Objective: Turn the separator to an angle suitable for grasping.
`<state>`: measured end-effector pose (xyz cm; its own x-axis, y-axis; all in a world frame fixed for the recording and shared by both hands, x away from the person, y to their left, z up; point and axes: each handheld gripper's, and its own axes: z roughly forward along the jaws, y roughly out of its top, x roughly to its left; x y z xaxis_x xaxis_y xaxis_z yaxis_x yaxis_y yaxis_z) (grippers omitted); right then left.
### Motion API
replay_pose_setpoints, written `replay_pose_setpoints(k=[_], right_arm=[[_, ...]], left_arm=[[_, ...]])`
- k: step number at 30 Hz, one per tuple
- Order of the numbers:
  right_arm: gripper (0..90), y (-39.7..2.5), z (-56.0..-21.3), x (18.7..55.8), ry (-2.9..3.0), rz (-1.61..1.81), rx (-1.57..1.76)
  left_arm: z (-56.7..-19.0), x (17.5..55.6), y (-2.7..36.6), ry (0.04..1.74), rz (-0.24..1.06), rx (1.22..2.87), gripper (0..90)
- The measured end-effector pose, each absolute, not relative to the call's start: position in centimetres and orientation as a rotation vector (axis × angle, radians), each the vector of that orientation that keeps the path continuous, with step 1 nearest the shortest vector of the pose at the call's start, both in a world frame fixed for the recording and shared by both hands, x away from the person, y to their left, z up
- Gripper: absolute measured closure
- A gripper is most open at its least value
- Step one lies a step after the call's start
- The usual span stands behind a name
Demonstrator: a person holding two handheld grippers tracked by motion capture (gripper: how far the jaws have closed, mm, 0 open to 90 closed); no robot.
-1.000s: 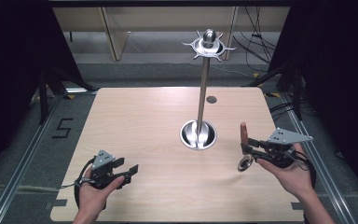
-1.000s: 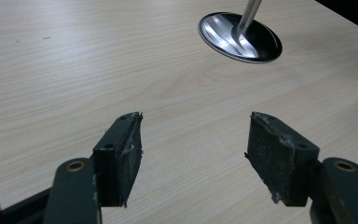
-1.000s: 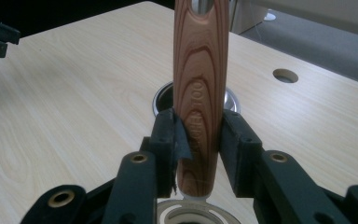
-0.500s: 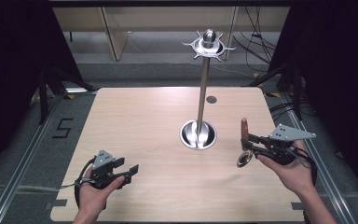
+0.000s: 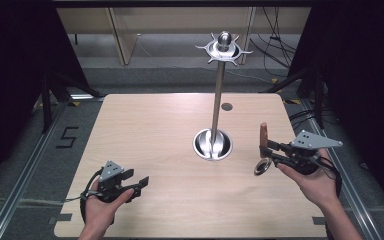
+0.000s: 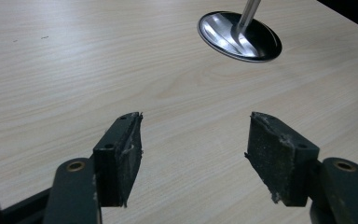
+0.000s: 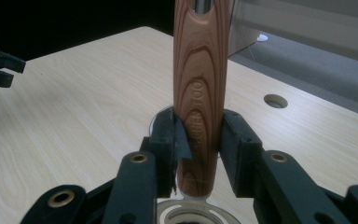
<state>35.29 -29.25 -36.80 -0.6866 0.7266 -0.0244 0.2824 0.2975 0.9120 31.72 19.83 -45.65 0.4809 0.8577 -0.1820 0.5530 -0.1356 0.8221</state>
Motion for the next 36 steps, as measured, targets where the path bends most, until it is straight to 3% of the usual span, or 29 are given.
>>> replay_pose_setpoints(k=[36], right_arm=[[68.9, -28.8, -34.2, 34.6, 2.048, 1.431, 0.916]], left_arm=[[-45.7, 31.7, 19.6, 1.192, 0.412, 1.803, 34.7]])
